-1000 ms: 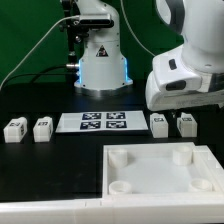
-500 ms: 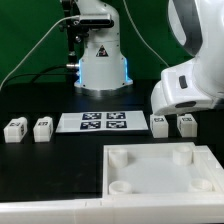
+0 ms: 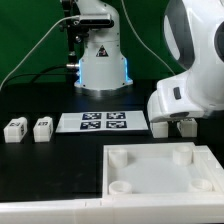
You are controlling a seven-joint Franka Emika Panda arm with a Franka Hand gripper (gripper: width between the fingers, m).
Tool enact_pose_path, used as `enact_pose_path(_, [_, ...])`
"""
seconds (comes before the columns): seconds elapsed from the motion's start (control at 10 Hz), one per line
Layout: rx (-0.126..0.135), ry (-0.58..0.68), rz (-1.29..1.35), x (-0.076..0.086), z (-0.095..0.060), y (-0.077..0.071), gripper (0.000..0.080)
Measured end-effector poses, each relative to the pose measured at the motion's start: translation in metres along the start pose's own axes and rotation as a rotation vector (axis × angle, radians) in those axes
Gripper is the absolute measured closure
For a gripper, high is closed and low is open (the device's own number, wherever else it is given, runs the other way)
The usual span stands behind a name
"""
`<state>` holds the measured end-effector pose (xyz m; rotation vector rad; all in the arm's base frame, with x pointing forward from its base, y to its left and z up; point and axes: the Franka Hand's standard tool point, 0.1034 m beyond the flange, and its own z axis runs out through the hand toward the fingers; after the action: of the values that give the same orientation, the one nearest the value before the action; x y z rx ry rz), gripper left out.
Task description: Assemble one leg
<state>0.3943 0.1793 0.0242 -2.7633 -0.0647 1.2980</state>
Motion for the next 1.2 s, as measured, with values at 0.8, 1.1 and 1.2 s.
enact_pose_path(0.8, [0.001, -0.015, 0.003, 0.0052, 0.0152, 0.0003, 0.0425])
enact_pose_path(1.1, [0.001, -0.016, 0.003, 0.0051, 0.0152, 0.0002, 0.0510])
enact_pose_path(1.2, [0.001, -0.016, 0.003, 0.0051, 0.0152, 0.0003, 0.0510])
